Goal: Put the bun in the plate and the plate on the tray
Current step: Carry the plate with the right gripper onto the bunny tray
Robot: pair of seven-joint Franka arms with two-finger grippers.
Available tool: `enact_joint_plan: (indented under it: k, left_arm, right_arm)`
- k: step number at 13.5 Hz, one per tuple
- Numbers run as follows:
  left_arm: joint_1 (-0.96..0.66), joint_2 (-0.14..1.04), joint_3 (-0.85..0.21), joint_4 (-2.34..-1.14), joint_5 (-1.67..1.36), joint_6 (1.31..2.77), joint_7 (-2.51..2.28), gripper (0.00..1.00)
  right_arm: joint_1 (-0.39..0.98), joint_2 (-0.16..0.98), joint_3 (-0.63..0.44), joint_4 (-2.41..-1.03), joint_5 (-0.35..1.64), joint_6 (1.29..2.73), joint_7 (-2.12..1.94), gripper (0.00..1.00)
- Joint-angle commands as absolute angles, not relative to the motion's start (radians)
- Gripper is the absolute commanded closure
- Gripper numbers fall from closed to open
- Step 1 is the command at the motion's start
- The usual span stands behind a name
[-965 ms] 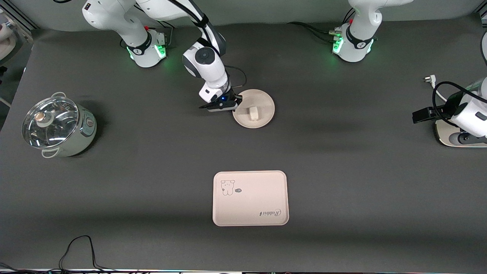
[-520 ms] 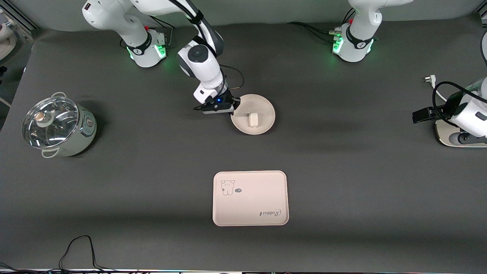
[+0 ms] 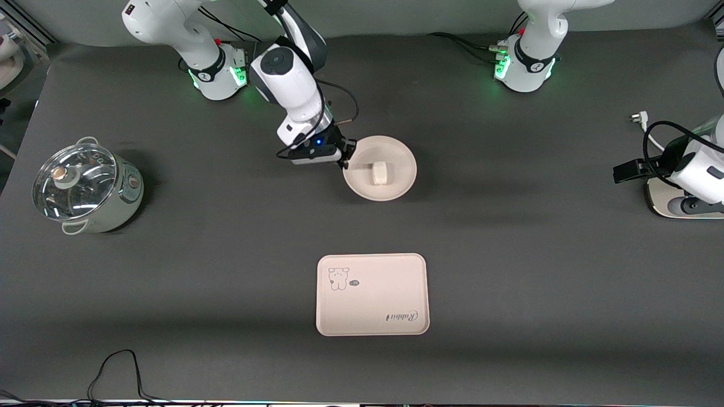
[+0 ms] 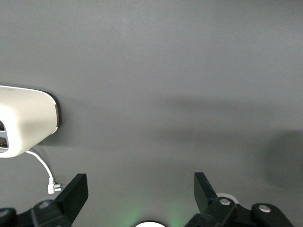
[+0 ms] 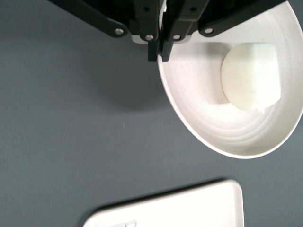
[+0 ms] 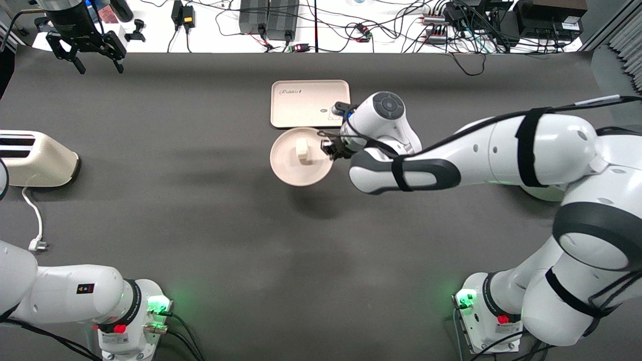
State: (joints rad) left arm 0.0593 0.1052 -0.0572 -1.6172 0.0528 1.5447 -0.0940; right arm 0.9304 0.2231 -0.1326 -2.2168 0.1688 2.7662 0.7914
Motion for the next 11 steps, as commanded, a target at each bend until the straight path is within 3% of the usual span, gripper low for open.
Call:
enact_joint_plan:
  k: [1, 7, 11]
  left_arm:
    - [0.067, 0.095, -0.063, -1.626, 0.051, 1.536, -0.075, 0.00]
    - [0.072, 0.095, -0.063, -1.626, 0.051, 1.536, -0.075, 0.00]
    - [0.072, 0.095, -0.063, -1.626, 0.051, 1.529, -0.071, 0.00]
  right_arm:
    - [0.853, 0.403, -0.138, -1.967, 0.196, 2.706, 0.737, 1.00]
    - [0.666, 0.743, -0.130, -1.358, 0.250, 2.430, 0.646, 1.00]
    - [0.634, 0.920, -0.130, -1.174, 0.301, 2.448, 0.643, 1.00]
